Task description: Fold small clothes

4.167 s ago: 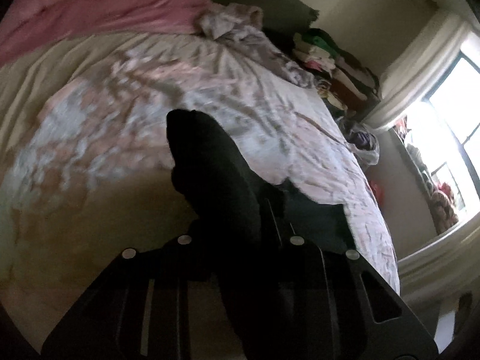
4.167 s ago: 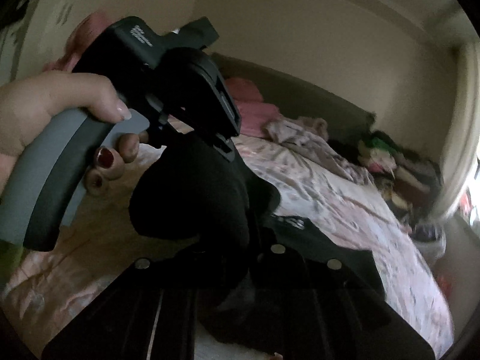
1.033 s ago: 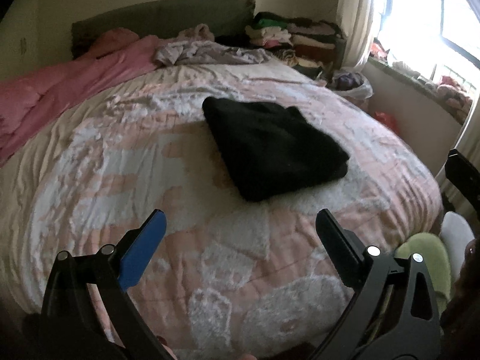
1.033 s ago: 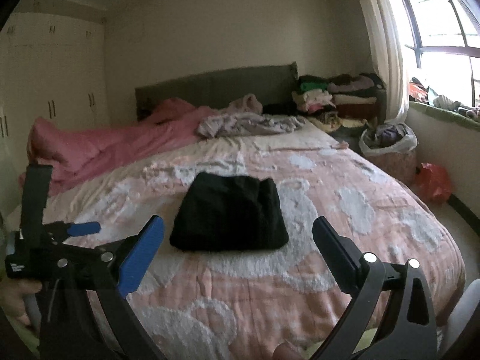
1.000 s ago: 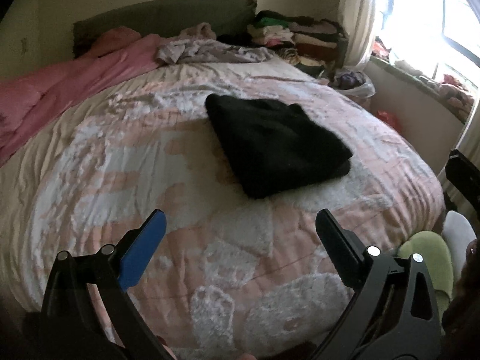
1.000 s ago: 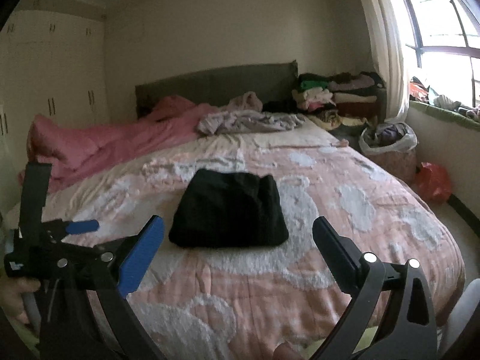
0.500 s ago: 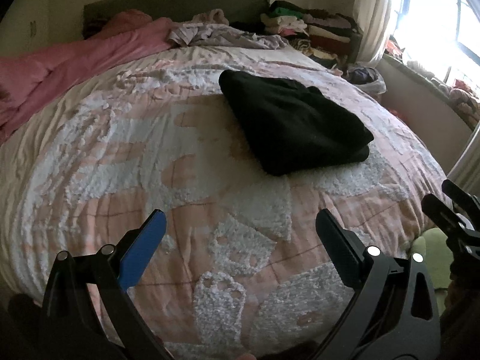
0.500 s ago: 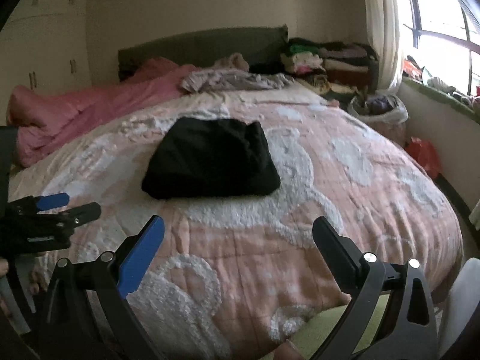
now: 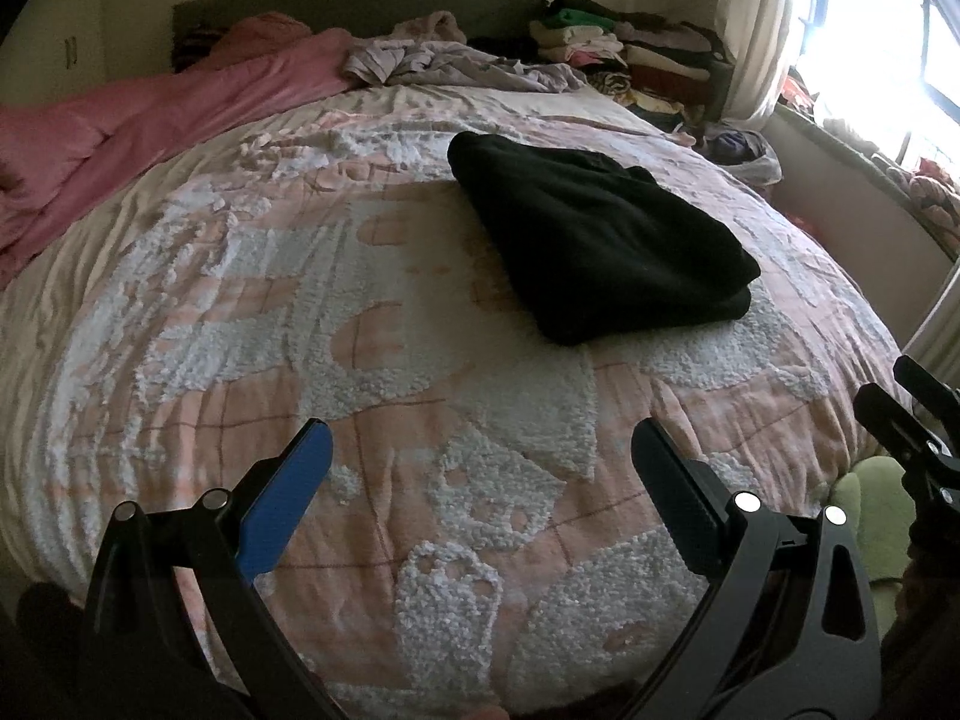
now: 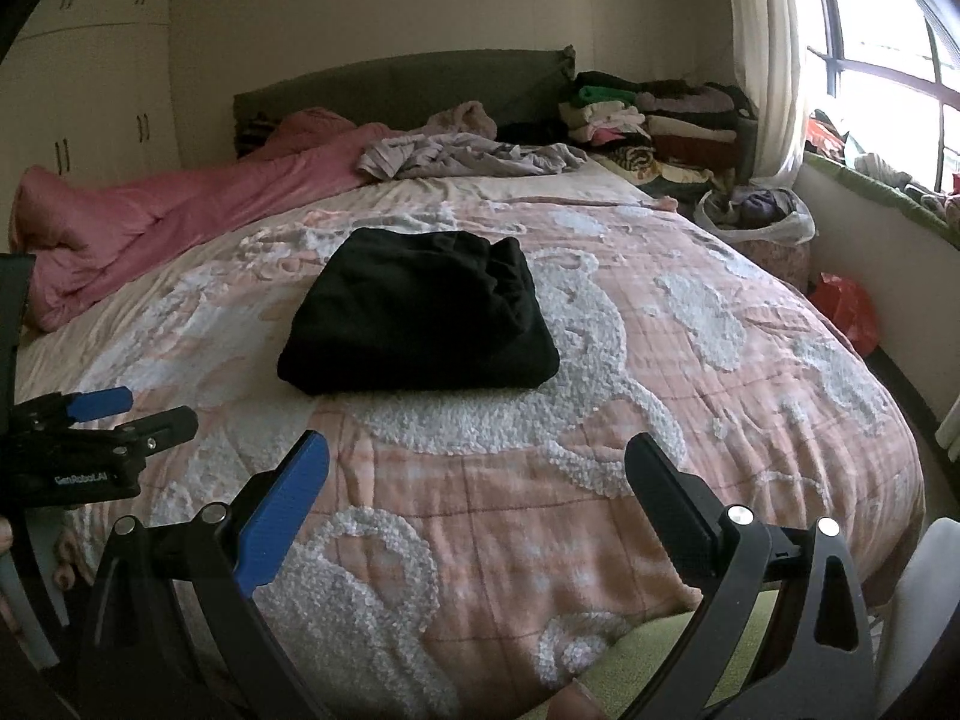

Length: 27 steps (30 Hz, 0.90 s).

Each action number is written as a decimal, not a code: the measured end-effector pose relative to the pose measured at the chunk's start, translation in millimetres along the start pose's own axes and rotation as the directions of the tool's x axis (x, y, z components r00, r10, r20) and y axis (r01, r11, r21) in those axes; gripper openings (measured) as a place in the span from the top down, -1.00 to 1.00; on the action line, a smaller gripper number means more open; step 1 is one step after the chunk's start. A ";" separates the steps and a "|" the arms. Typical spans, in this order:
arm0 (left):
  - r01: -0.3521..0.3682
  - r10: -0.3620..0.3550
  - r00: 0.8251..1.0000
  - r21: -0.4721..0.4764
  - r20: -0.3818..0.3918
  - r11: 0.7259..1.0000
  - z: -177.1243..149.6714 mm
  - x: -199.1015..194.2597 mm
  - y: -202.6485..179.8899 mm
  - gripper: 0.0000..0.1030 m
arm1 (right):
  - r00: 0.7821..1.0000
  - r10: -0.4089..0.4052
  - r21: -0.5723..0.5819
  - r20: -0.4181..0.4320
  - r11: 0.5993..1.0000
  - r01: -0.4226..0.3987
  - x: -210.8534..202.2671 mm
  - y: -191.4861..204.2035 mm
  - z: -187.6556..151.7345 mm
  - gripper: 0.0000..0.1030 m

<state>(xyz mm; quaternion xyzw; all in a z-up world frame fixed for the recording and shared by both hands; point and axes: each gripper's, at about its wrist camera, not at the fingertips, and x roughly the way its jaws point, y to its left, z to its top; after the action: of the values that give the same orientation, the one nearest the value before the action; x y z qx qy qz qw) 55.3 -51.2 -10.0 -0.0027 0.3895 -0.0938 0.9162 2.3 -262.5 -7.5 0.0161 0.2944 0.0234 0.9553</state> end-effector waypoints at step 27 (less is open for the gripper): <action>-0.028 0.028 1.000 0.002 0.002 1.000 -0.2 -6.5 -1.9 -0.81 | 1.000 0.000 -0.003 0.005 1.000 0.000 -1.1 -0.7 1.8 -0.91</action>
<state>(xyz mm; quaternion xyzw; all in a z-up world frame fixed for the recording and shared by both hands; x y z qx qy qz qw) 50.5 -52.0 -5.3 0.0035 0.3884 -0.0812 0.9179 2.5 -263.3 -5.5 0.0146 0.2918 0.0239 0.9561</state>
